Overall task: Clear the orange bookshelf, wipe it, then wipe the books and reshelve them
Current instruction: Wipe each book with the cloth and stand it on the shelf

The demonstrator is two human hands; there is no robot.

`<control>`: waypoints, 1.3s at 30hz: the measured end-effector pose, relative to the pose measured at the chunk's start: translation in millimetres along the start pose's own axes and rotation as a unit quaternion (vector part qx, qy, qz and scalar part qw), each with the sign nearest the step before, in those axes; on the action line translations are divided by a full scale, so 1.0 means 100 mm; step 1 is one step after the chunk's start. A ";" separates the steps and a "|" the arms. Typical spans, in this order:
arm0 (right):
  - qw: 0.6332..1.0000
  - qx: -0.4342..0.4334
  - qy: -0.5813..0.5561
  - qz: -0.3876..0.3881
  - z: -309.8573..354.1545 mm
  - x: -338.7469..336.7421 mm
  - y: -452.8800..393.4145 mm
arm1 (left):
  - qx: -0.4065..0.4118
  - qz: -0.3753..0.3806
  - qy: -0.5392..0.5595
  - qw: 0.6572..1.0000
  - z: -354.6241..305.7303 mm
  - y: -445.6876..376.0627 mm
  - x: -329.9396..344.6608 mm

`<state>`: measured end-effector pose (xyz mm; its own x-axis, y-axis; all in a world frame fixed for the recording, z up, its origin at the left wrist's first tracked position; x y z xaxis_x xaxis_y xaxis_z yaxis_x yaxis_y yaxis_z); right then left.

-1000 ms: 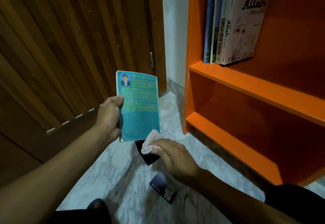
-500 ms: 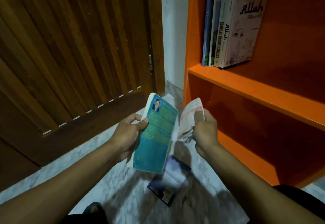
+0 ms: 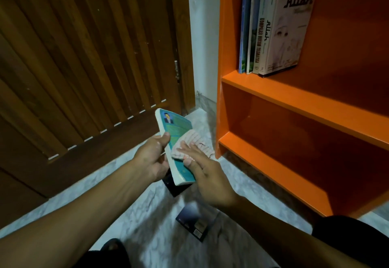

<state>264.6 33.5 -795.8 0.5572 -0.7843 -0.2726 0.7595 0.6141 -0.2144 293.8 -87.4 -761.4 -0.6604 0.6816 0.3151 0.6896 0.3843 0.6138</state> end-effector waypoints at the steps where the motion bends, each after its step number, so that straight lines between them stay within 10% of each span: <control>1: 1.000 -0.013 0.006 0.016 0.02 0.03 0.03 | 0.013 -0.014 0.010 1.000 -0.05 -0.03 -0.05; 9: 0.990 -0.119 0.028 0.068 0.16 0.09 0.12 | 0.102 -0.075 0.050 0.991 -0.57 -0.26 -0.46; 15: 0.990 0.130 -0.044 -0.001 -0.28 -0.12 0.02 | 0.140 -0.047 0.028 0.989 -0.77 -0.27 -0.57; 24: 0.819 0.318 -0.475 -0.053 -0.42 -0.11 -0.05 | 0.120 0.016 -0.086 0.989 -0.45 -0.15 -0.28; 31: 0.868 0.231 -0.437 -0.055 -0.25 -0.24 -0.05 | 0.125 -0.046 -0.217 0.967 -0.35 -0.30 -0.36; 36: 0.937 0.173 -0.263 -0.149 -0.16 -0.33 -0.05 | 0.375 -0.100 -0.475 0.790 -0.48 -0.07 -0.10; 39: 0.975 0.098 -0.130 -0.152 -0.04 -0.33 0.00 | 0.342 0.001 -0.414 0.844 -0.34 0.11 0.14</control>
<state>244.4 59.8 -790.8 0.3427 -0.9390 0.0291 0.9384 0.3406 -0.0581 281.9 -94.8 -725.6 -0.4202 0.7753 -0.4715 0.8878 0.4586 -0.0371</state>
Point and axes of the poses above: each hand's wrist, its own y-axis away from the middle knuckle, its own x-axis out of the palm, z = x × y, the point moved 6 cm from there along -y, towards the middle knuckle, and after that the axes turned 3 degrees about -x, right-handed, at the moved point
